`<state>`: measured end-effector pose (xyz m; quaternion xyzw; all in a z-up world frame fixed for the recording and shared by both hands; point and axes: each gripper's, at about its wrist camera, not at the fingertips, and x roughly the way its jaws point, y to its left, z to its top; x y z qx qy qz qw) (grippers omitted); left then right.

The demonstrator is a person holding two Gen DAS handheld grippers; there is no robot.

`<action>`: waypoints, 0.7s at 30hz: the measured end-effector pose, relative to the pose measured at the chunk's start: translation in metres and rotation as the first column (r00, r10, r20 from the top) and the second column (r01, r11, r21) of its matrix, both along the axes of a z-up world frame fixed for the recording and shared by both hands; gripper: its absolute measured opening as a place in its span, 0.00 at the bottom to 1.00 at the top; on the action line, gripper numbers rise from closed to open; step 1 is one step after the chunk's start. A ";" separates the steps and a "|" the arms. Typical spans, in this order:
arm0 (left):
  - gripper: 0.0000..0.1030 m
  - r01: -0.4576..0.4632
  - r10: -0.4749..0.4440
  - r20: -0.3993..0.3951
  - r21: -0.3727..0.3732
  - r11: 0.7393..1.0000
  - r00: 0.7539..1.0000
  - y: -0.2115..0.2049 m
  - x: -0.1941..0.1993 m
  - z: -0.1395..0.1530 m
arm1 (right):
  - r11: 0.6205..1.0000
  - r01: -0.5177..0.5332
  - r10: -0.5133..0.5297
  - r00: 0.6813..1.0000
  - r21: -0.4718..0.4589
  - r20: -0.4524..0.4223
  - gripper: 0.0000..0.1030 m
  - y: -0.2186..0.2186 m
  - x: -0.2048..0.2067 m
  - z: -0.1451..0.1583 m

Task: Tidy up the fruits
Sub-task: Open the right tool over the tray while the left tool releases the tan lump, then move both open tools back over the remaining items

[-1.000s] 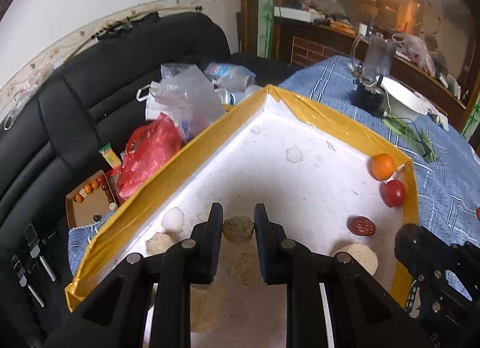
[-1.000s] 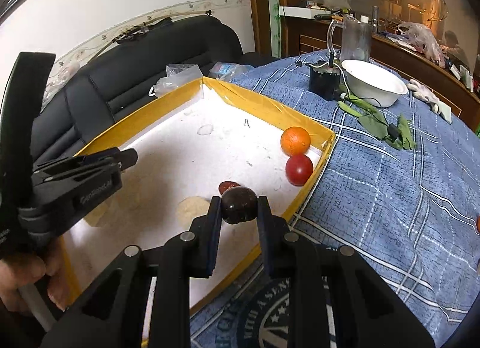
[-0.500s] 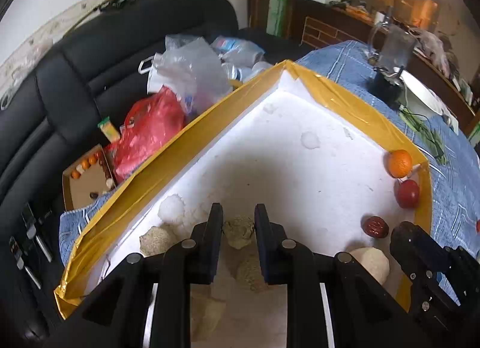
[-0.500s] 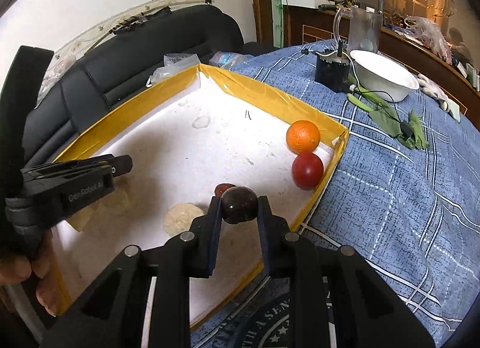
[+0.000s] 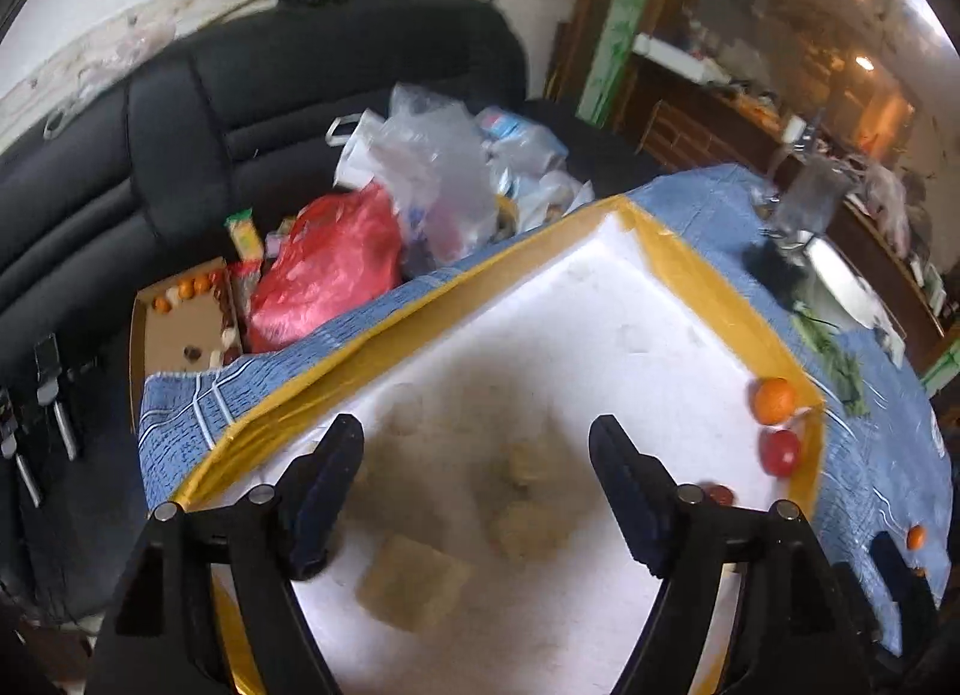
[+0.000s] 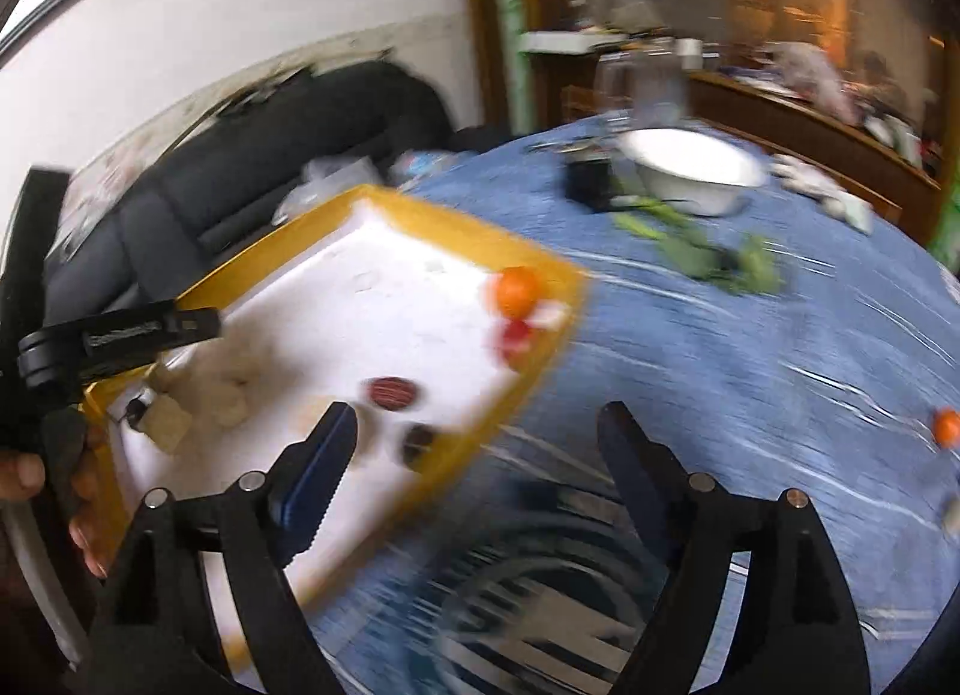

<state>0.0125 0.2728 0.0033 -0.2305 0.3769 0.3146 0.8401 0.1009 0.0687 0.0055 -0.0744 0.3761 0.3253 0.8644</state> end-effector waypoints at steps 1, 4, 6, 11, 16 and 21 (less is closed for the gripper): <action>0.75 0.019 -0.019 0.002 0.011 1.000 1.000 -0.007 0.004 0.002 | 1.000 0.027 -0.027 1.000 0.006 0.005 0.80 -0.014 0.002 0.001; 0.75 0.115 -0.116 0.019 0.036 0.993 0.993 -0.043 0.019 0.009 | 0.990 0.141 -0.142 0.990 0.012 0.018 0.80 -0.073 0.012 0.005; 0.75 0.202 -0.204 0.021 0.056 0.978 0.979 -0.077 0.033 0.011 | 0.974 0.225 -0.225 0.974 0.007 0.021 0.80 -0.115 0.018 0.003; 0.75 0.402 -0.403 -0.005 0.096 0.911 0.915 -0.161 0.064 0.009 | 0.903 0.428 -0.428 0.904 -0.015 0.005 0.80 -0.224 0.034 -0.006; 0.75 0.597 -0.596 -0.052 0.130 0.792 0.802 -0.253 0.092 -0.001 | 0.800 0.596 -0.599 0.800 -0.066 -0.040 0.80 -0.320 0.062 -0.023; 0.75 0.727 -0.726 -0.077 0.159 0.668 0.683 -0.331 0.111 -0.013 | 0.773 0.633 -0.632 0.762 -0.044 -0.143 0.63 -0.356 0.100 -0.035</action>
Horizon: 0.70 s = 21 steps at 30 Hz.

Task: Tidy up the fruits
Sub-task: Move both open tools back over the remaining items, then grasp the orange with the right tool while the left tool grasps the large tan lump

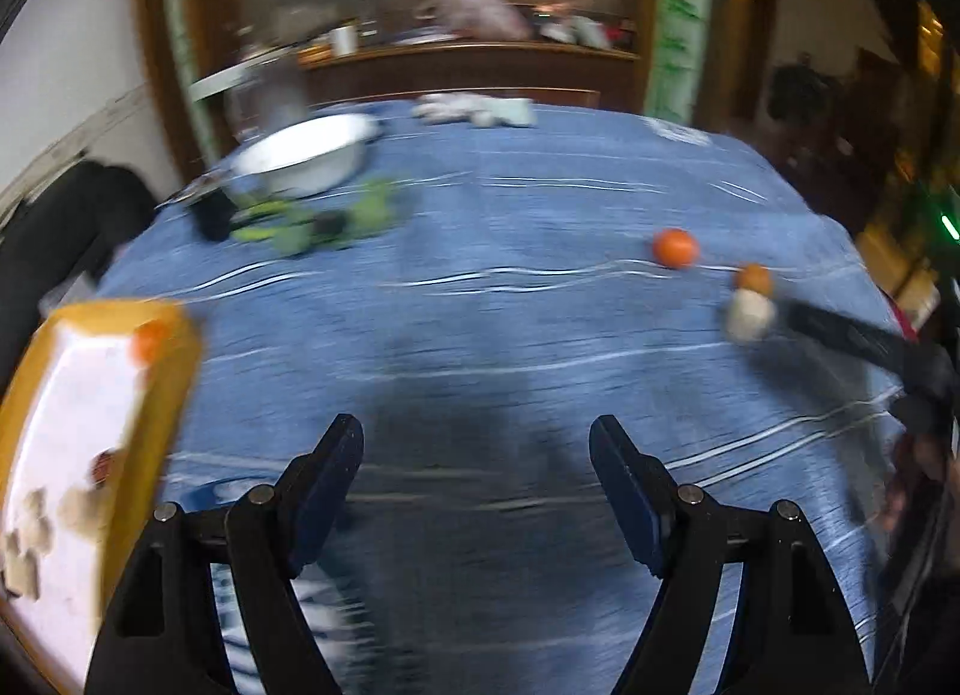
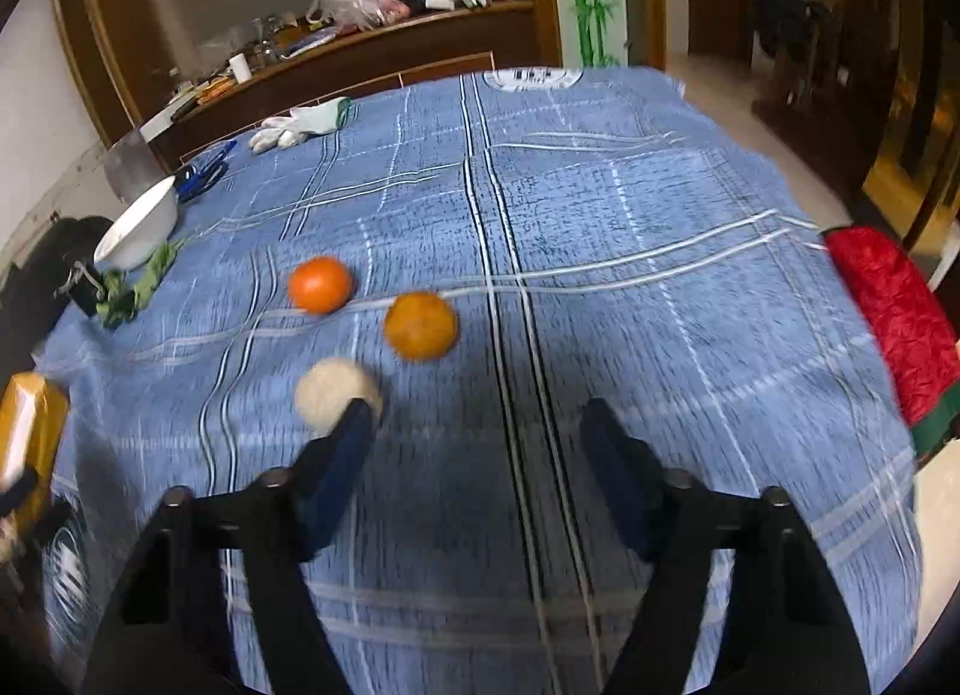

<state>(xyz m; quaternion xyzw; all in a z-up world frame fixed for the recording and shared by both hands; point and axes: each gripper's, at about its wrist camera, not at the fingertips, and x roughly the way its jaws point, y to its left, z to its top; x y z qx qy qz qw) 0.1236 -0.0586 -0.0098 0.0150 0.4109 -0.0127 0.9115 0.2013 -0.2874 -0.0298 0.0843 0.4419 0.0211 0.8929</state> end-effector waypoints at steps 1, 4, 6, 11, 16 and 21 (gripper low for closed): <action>0.75 0.014 -0.014 -0.003 -0.002 1.000 1.000 -0.009 0.003 -0.002 | 1.000 -0.008 0.009 1.000 0.022 -0.006 0.63 0.001 0.008 0.000; 0.75 0.065 -0.065 -0.025 0.006 0.998 0.998 -0.038 0.017 -0.011 | 0.999 -0.024 0.024 1.000 0.045 -0.002 0.61 0.006 0.030 0.002; 0.75 0.096 -0.096 -0.019 0.019 0.995 0.995 -0.056 0.025 -0.015 | 0.997 -0.042 0.044 0.998 0.065 -0.035 0.50 0.009 0.047 -0.002; 0.76 0.145 -0.145 -0.026 0.024 0.989 0.989 -0.081 0.039 -0.021 | 0.994 -0.094 0.099 0.991 0.056 -0.085 0.31 0.010 0.057 -0.014; 0.76 0.163 -0.162 -0.024 0.027 0.986 0.987 -0.098 0.057 -0.024 | 0.987 -0.160 0.160 0.986 -0.002 -0.052 0.31 0.011 0.045 -0.015; 0.76 0.172 -0.172 -0.017 0.014 0.985 0.985 -0.116 0.075 -0.025 | 0.992 -0.124 0.123 0.992 -0.008 -0.029 0.31 -0.009 0.035 -0.014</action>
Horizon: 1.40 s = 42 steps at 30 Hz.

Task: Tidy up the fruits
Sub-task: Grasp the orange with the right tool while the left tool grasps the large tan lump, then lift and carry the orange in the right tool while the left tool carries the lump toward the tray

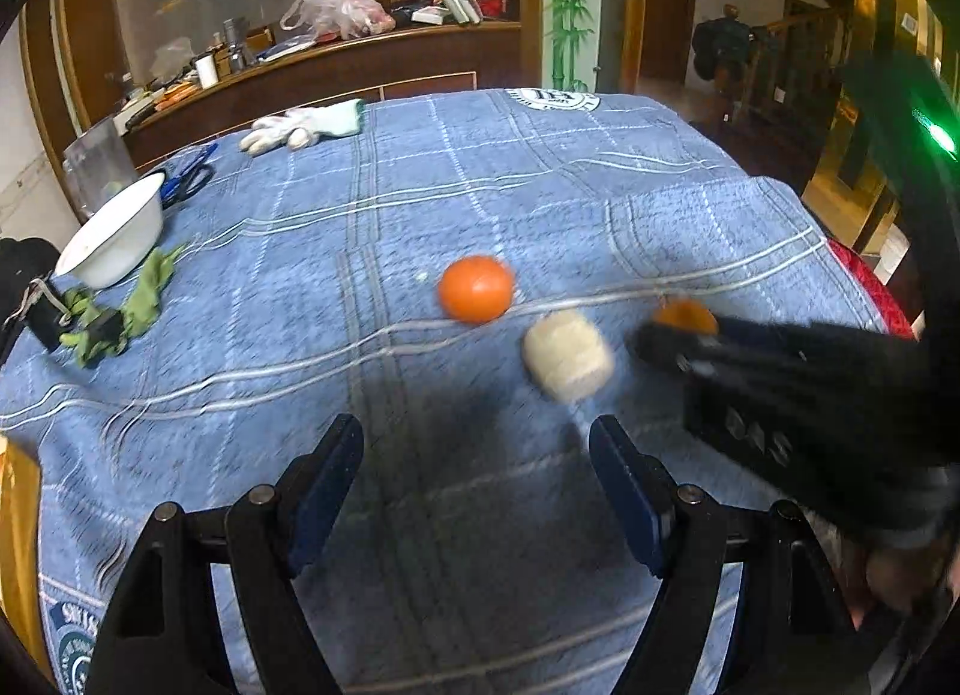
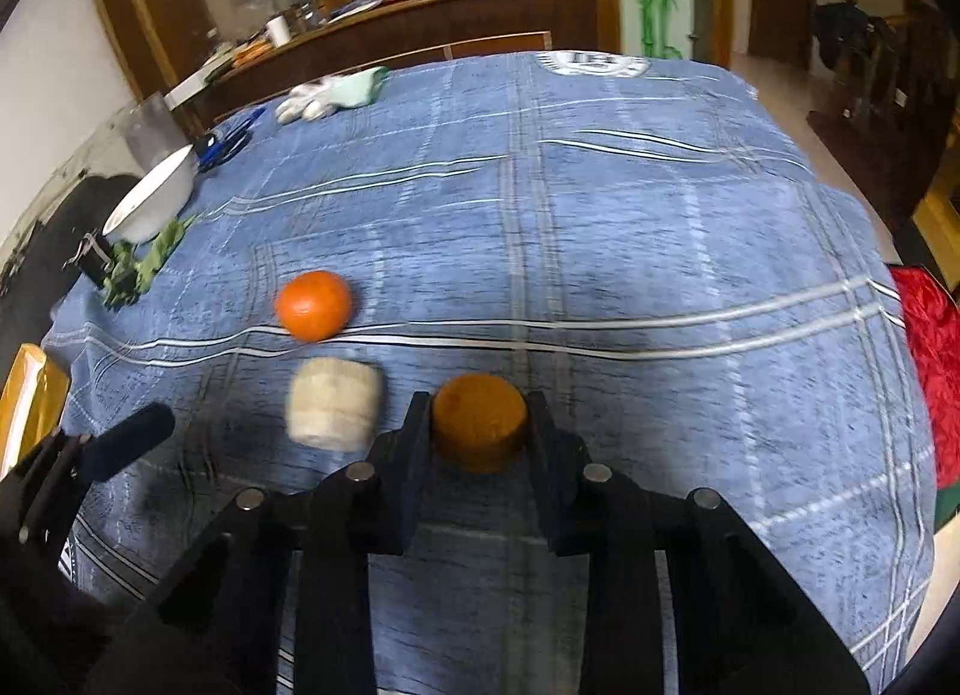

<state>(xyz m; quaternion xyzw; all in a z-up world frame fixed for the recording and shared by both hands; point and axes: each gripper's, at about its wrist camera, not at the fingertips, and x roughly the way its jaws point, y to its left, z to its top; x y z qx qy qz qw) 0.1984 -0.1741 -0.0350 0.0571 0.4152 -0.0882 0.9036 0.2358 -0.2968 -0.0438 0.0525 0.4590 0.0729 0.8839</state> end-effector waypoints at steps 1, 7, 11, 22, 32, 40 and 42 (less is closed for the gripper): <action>0.76 0.001 -0.001 0.001 -0.001 1.000 1.000 -0.003 0.003 -0.001 | 1.000 0.009 -0.009 1.000 0.002 0.001 0.31 -0.004 -0.001 0.000; 0.71 0.013 -0.012 -0.043 0.009 1.000 0.999 -0.029 0.023 -0.015 | 0.997 0.075 -0.076 0.997 0.033 0.019 0.31 -0.031 -0.014 0.004; 0.33 0.044 -0.043 -0.026 0.021 0.999 0.999 -0.038 0.021 -0.011 | 0.995 0.086 -0.088 0.996 0.052 0.032 0.31 -0.036 -0.015 0.009; 0.33 0.002 -0.002 -0.022 0.008 1.000 1.000 -0.009 0.011 -0.001 | 0.994 0.110 -0.110 0.993 0.015 0.046 0.30 -0.040 -0.037 0.017; 0.33 -0.061 0.061 0.023 -0.029 0.998 0.998 0.036 -0.032 0.023 | 0.995 0.102 -0.102 0.992 0.008 0.067 0.31 -0.017 -0.084 0.031; 0.33 -0.127 0.130 0.039 -0.055 0.990 0.991 0.084 -0.075 0.029 | 0.995 0.092 -0.095 0.991 0.033 0.097 0.31 0.018 -0.123 0.038; 0.33 -0.147 0.149 0.045 -0.059 0.987 0.988 0.095 -0.084 0.030 | 0.996 0.082 -0.085 0.991 0.032 0.105 0.31 0.028 -0.131 0.040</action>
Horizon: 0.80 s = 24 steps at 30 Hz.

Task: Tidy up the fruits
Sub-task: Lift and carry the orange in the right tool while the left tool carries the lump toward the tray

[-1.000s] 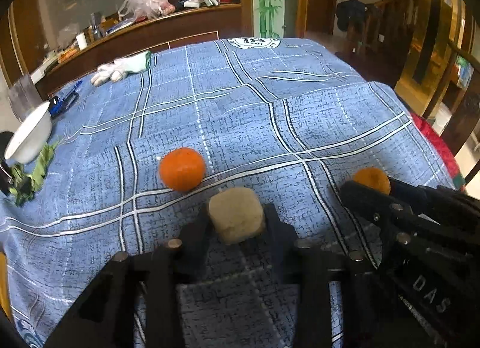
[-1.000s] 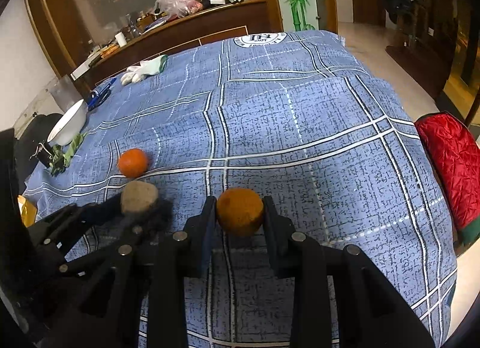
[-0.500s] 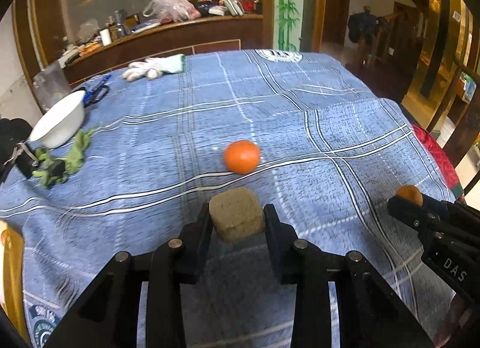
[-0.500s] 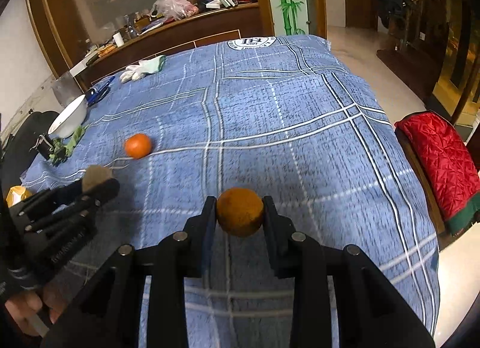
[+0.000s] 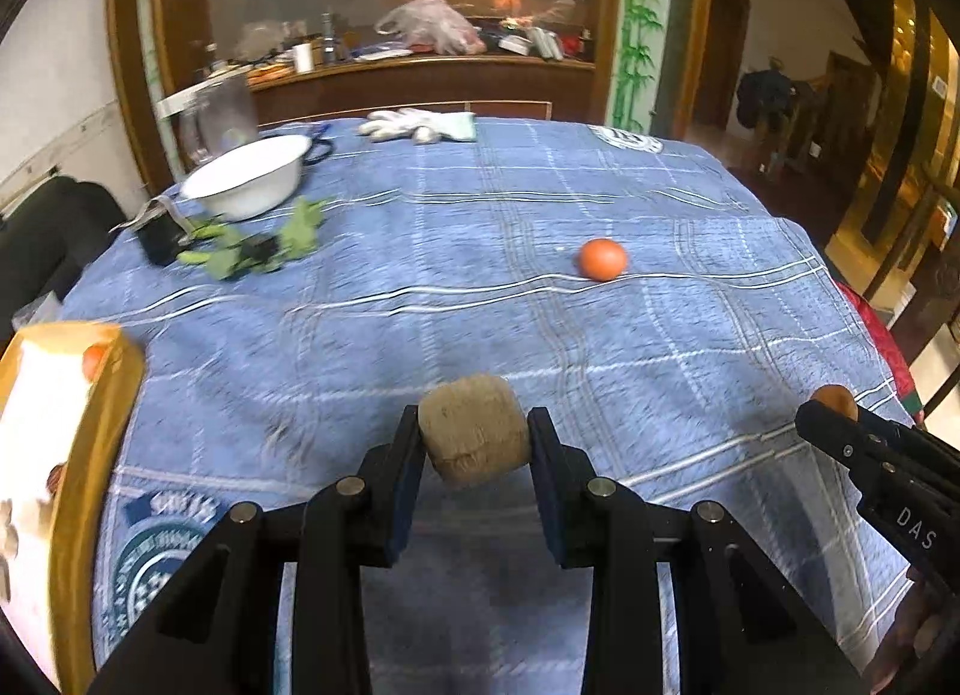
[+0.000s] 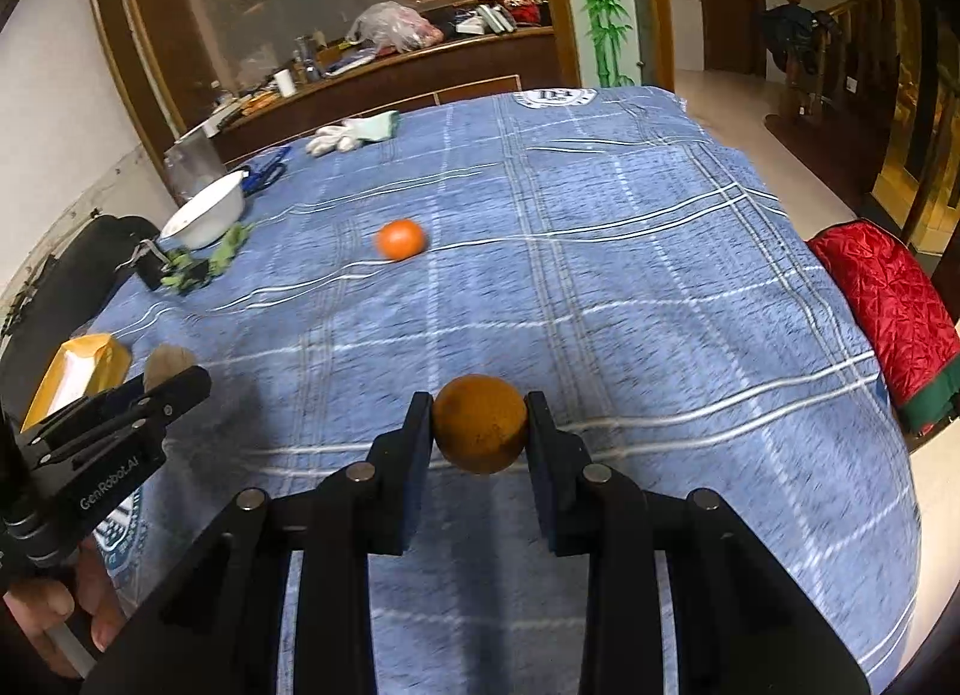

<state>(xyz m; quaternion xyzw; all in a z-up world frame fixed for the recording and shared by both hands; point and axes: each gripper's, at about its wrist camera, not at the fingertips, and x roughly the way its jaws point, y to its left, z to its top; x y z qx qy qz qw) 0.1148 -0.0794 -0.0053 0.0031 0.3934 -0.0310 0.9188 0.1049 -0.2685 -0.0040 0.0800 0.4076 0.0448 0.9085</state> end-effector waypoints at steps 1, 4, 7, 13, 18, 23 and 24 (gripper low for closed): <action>0.33 -0.008 0.008 0.002 -0.002 1.000 1.000 0.005 -0.004 0.000 | 1.000 -0.003 0.003 1.000 -0.003 0.004 0.31 0.005 -0.004 0.001; 0.33 -0.034 0.034 0.019 0.001 0.999 0.999 0.018 -0.018 0.002 | 1.000 -0.019 0.019 1.000 -0.001 0.009 0.31 0.019 -0.013 0.001; 0.33 -0.053 0.053 0.027 0.001 0.999 0.998 0.030 -0.030 0.004 | 0.999 -0.038 0.038 0.999 -0.014 0.013 0.31 0.033 -0.021 0.001; 0.32 -0.091 0.092 0.055 -0.009 0.996 0.994 0.052 -0.048 0.009 | 0.997 -0.070 0.071 0.997 -0.027 0.021 0.31 0.053 -0.030 0.003; 0.32 -0.127 0.128 0.068 -0.018 0.992 0.989 0.071 -0.057 0.013 | 0.994 -0.104 0.105 0.994 -0.037 0.027 0.31 0.072 -0.032 0.004; 0.32 -0.161 0.161 0.084 -0.018 0.987 0.983 0.087 -0.065 0.017 | 0.990 -0.132 0.133 0.991 -0.041 0.026 0.31 0.087 -0.034 0.003; 0.32 -0.170 0.170 0.088 -0.018 0.985 0.981 0.091 -0.067 0.018 | 0.990 -0.138 0.139 0.990 -0.041 0.026 0.31 0.089 -0.034 0.003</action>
